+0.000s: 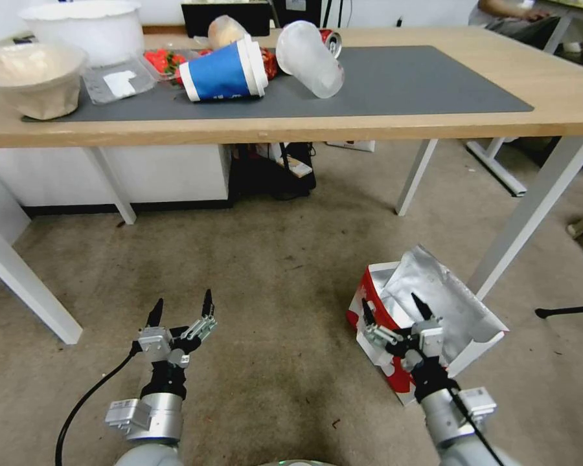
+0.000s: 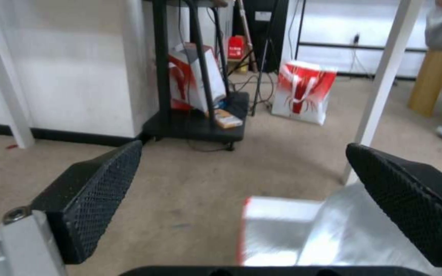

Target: Pick up the food delivery bag from the floor and place it on the table.

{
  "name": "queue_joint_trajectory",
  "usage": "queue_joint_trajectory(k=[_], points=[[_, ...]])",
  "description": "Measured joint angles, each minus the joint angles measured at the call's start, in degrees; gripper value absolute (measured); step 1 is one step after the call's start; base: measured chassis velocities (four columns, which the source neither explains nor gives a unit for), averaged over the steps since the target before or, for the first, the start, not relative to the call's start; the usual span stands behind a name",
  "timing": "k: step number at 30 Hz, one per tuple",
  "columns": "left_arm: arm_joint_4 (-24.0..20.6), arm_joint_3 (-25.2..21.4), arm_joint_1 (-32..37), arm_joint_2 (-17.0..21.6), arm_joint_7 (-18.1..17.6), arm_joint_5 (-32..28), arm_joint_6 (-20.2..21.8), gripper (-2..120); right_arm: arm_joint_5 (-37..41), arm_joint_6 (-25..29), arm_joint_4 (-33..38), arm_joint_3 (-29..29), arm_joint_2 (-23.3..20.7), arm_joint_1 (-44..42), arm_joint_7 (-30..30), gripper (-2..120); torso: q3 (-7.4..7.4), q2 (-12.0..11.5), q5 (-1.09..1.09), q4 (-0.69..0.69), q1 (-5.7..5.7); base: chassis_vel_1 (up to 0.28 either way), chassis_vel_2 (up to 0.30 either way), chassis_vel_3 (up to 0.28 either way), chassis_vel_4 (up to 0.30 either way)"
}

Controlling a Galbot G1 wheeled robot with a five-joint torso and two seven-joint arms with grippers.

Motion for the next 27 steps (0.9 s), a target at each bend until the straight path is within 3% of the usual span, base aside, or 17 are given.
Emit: queue_joint_trajectory(k=[2,7,9,15,27], points=[[0.0,0.08,-0.07,0.14,0.0,0.15,0.16,100,0.69,-0.12,-0.26,0.52,-1.05,0.48,-0.03,100,0.0,0.01,0.0,0.0,0.0,0.0,0.0,0.0,0.0],[0.3,0.95,-0.59,0.99,-0.1,1.02,1.32,100,6.58,-0.96,-2.9,4.41,-8.44,3.49,-0.72,100,0.0,0.09,-0.02,-0.04,0.01,0.0,0.0,0.0,0.0],[0.37,1.16,-0.65,1.03,-0.25,1.31,1.59,100,10.5,-1.17,-6.88,5.27,-13.39,7.87,-2.13,100,0.0,0.14,0.02,-0.01,0.02,0.0,0.0,0.0,0.0],[0.26,1.2,-0.69,0.82,-0.59,1.82,1.95,100,14.78,-2.11,-16.44,3.42,-21.14,16.87,-3.79,100,0.0,0.21,0.0,0.02,0.04,0.0,0.0,0.0,0.0],[0.92,1.76,-1.33,1.14,-0.75,1.7,2.35,100,14.3,-3.15,-34.44,-2.94,-27.73,30.6,-7.09,100,0.0,0.28,-0.02,0.0,0.05,0.0,0.0,0.0,0.0]])
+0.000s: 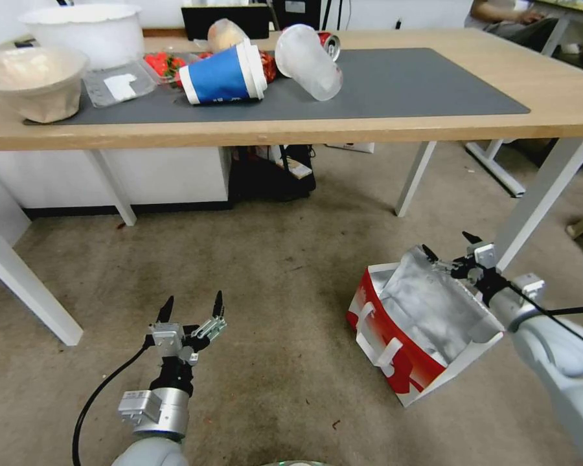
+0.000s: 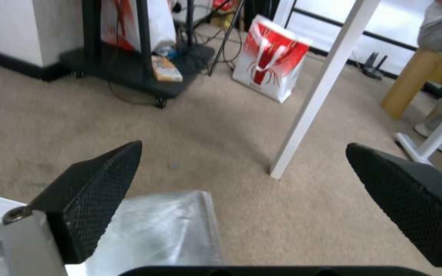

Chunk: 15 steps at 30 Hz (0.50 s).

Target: Pick up the food delivery bag from the floor and place it on the table.

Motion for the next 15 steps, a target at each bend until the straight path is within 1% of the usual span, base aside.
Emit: queue_joint_trajectory(k=[2,3,6,7,8,10,11,13,15], points=[[0.32,0.1,-0.1,-0.24,0.0,-0.03,-0.36,100,-0.69,0.04,-3.67,-2.66,-0.4,3.07,-0.79,100,0.0,0.02,0.01,0.0,0.0,0.0,0.0,0.0,0.0],[0.32,0.1,-0.1,-0.24,0.0,-0.03,-0.36,100,-0.69,0.04,-3.67,-2.66,-0.4,3.07,-0.79,100,0.0,0.02,0.01,0.0,0.0,0.0,0.0,0.0,0.0],[0.66,0.33,-0.17,-0.46,0.0,-0.04,-0.74,100,-1.65,-0.07,-8.28,-6.65,-0.4,6.43,-1.56,100,0.0,0.04,0.0,0.01,0.01,0.0,0.0,0.0,0.0],[0.66,0.33,-0.17,-0.46,0.0,-0.04,-0.74,100,-1.65,-0.07,-8.28,-6.65,-0.4,6.43,-1.56,100,0.0,0.04,0.0,0.01,0.01,0.0,0.0,0.0,0.0],[0.78,0.36,-0.21,-0.46,-0.03,-0.04,-0.91,100,-2.27,-0.09,-10.43,-8.64,-0.31,7.76,-2.26,100,0.0,0.04,0.0,0.0,0.01,0.0,0.0,0.0,0.0],[0.87,0.37,-0.25,-0.4,-0.03,-0.08,-1.03,100,-3.12,-0.11,-12.61,-11.03,-0.14,9.25,-3.42,100,0.0,0.05,0.01,-0.01,0.01,0.0,0.0,0.0,0.0],[0.87,0.37,-0.25,-0.4,-0.03,-0.08,-1.03,100,-3.12,-0.11,-12.61,-11.03,-0.14,9.25,-3.42,100,0.0,0.05,0.01,-0.01,0.01,0.0,0.0,0.0,0.0],[0.95,0.3,-0.27,-0.32,-0.05,-0.17,-1.18,100,-4.06,-0.11,-14.41,-12.85,0.09,10.66,-4.19,100,0.0,0.05,0.0,-0.01,0.01,0.0,0.0,0.0,0.0],[0.95,0.3,-0.27,-0.32,-0.05,-0.17,-1.18,100,-4.06,-0.11,-14.41,-12.85,0.09,10.66,-4.19,100,0.0,0.05,0.0,-0.01,0.01,0.0,0.0,0.0,0.0]])
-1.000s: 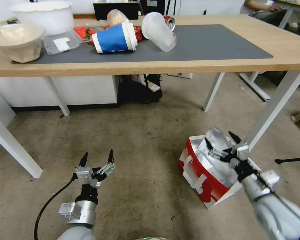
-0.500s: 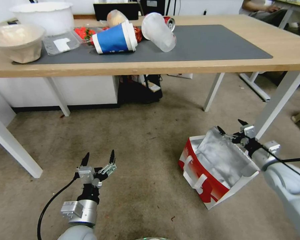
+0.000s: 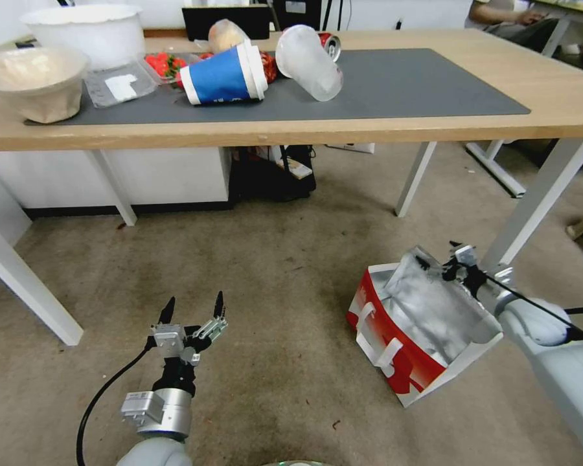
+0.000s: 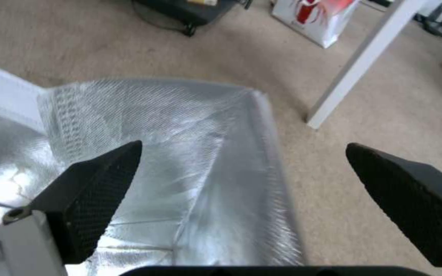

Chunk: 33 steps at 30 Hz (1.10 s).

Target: Pick up the food delivery bag from the floor and place it on the table.

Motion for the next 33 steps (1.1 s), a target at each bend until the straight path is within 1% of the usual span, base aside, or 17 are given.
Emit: queue_joint_trajectory(k=[6,8,9,12,13,14,15,16,17,20,21,22,25,26,29,30,33], points=[[0.17,-0.25,0.44,-0.16,-0.39,-0.05,-1.03,100,-2.7,-1.18,-4.54,-4.21,0.82,4.88,-1.61,99,0.0,0.02,0.0,0.01,0.0,0.0,0.0,0.0,0.0],[0.18,-0.48,0.57,-0.08,-0.52,-0.08,-1.34,100,-3.43,-2.97,-5.9,-5.3,0.99,6.56,-2.58,93,0.0,0.03,-0.01,0.02,0.0,0.0,0.0,0.0,0.0],[0.18,-0.48,0.57,-0.08,-0.52,-0.08,-1.34,100,-3.43,-2.97,-5.9,-5.3,0.99,6.56,-2.58,93,0.0,0.03,-0.01,0.02,0.0,0.0,0.0,0.0,0.0],[0.3,-0.76,0.41,0.09,-0.68,-0.45,-1.43,100,-3.56,-3.99,-8.03,-6.75,1.17,8.04,-3.22,83,0.0,0.04,-0.01,0.01,0.0,0.0,0.0,0.0,0.0],[0.4,-0.8,0.33,0.14,-0.72,-0.57,-1.43,100,-3.58,-4.12,-9.0,-7.19,1.3,8.48,-3.59,76,0.0,0.04,0.0,0.01,0.0,0.0,0.0,0.0,0.0],[0.4,-0.8,0.33,0.14,-0.72,-0.57,-1.43,100,-3.58,-4.12,-9.0,-7.19,1.3,8.48,-3.59,76,0.0,0.04,0.0,0.01,0.0,0.0,0.0,0.0,0.0],[0.47,-0.8,0.27,0.16,-0.73,-0.62,-1.44,100,-3.59,-4.2,-9.46,-7.34,1.38,8.66,-3.88,73,0.0,0.04,0.0,0.0,0.0,0.0,0.0,0.0,0.0],[0.58,-0.81,0.18,0.18,-0.74,-0.66,-1.44,100,-3.58,-4.29,-10.01,-7.47,1.51,8.87,-4.09,65,0.0,0.04,0.0,0.0,0.0,0.0,0.0,0.0,0.0],[0.58,-0.81,0.18,0.18,-0.74,-0.66,-1.44,100,-3.58,-4.29,-10.01,-7.47,1.51,8.87,-4.09,65,0.0,0.04,0.0,0.0,0.0,0.0,0.0,0.0,0.0],[0.81,-0.81,0.03,0.19,-0.78,-0.72,-1.44,100,-3.42,-4.31,-10.56,-7.61,1.79,9.14,-4.41,53,0.0,0.04,0.0,0.0,0.0,0.0,0.0,0.0,0.0],[0.9,-0.82,-0.03,0.19,-0.82,-0.74,-1.44,100,-3.19,-4.31,-10.6,-7.63,1.89,9.21,-4.43,47,0.0,0.04,-0.01,0.0,0.0,0.0,0.0,0.0,0.0],[0.9,-0.82,-0.03,0.19,-0.82,-0.74,-1.44,100,-3.19,-4.31,-10.6,-7.63,1.89,9.21,-4.43,47,0.0,0.04,-0.01,0.0,0.0,0.0,0.0,0.0,0.0],[1.02,-0.88,-0.14,0.16,-0.88,-0.76,-1.47,100,-2.71,-4.22,-10.52,-7.64,1.96,9.21,-4.49,34,-0.01,0.05,0.0,0.01,0.0,0.0,0.0,0.0,0.0],[1.02,-0.88,-0.14,0.16,-0.88,-0.76,-1.47,100,-2.71,-4.22,-10.52,-7.64,1.96,9.21,-4.49,34,-0.01,0.05,0.0,0.01,0.0,0.0,0.0,0.0,0.0],[1.16,-0.98,-0.2,0.13,-0.98,-0.77,-1.57,100,-2.6,-3.83,-10.49,-7.65,1.91,8.93,-4.74,19,-0.01,0.05,0.0,0.0,0.0,0.0,0.0,0.0,0.0],[1.16,-0.98,-0.2,0.13,-0.98,-0.77,-1.57,100,-2.6,-3.83,-10.49,-7.65,1.91,8.93,-4.74,19,-0.01,0.05,0.0,0.0,0.0,0.0,0.0,0.0,0.0],[1.16,-1.04,-0.25,0.07,-1.05,-0.78,-1.59,100,-2.45,-3.56,-10.4,-7.65,1.78,8.64,-4.88,4,0.0,0.05,0.0,0.01,0.0,0.0,0.0,0.0,0.0]])
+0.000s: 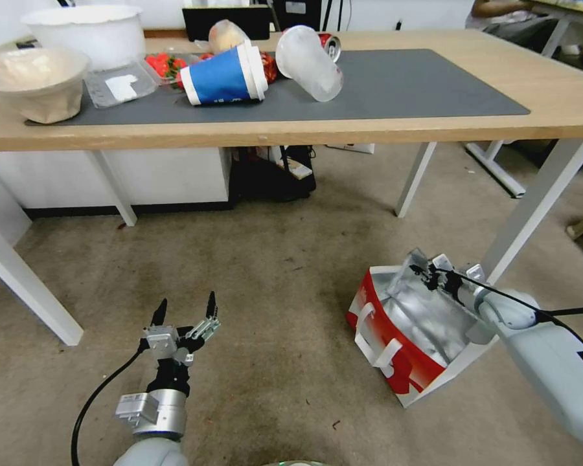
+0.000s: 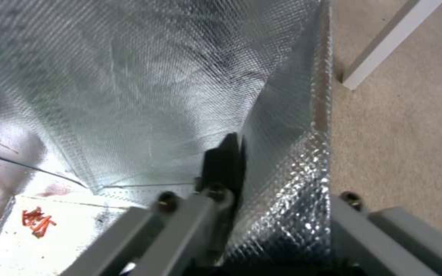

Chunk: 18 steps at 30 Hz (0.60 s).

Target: Pick up the food delivery bag from the floor and place it on the table.

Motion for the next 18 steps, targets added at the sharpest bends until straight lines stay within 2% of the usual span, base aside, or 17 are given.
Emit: queue_joint_trajectory(k=[2,10,13,14,17,18], points=[[0.0,-0.02,-0.01,-0.01,-0.12,0.0,0.0,100,0.06,0.11,0.13,0.0,-0.06,-0.09,-0.1,0,0.0,0.0,0.0,-0.01,0.0,0.0,0.0,0.0,0.0],[-0.49,-0.7,0.03,0.05,-0.33,-0.94,-0.38,100,2.95,2.36,2.71,1.87,-1.05,-2.66,-2.41,0,0.0,0.0,0.01,0.0,0.0,0.0,0.0,0.0,0.0],[-0.87,-1.25,-0.14,0.12,-0.32,-1.83,-0.96,100,7.24,7.26,6.04,4.89,-2.59,-5.86,-9.55,0,0.0,0.01,0.01,0.0,0.0,0.0,0.0,0.0,0.0],[-0.87,-1.25,-0.14,0.12,-0.32,-1.83,-0.96,100,7.24,7.26,6.04,4.89,-2.59,-5.86,-9.55,0,0.0,0.01,0.01,0.0,0.0,0.0,0.0,0.0,0.0],[-1.47,-1.59,-0.34,0.27,0.05,-2.67,-0.81,100,14.0,10.74,11.5,8.06,-4.51,-9.52,-16.48,0,0.0,0.01,-0.01,-0.02,0.0,0.0,0.0,0.0,0.0],[-1.47,-1.59,-0.34,0.27,0.05,-2.67,-0.81,100,14.0,10.74,11.5,8.06,-4.51,-9.52,-16.48,0,0.0,0.01,-0.01,-0.02,0.0,0.0,0.0,0.0,0.0]])
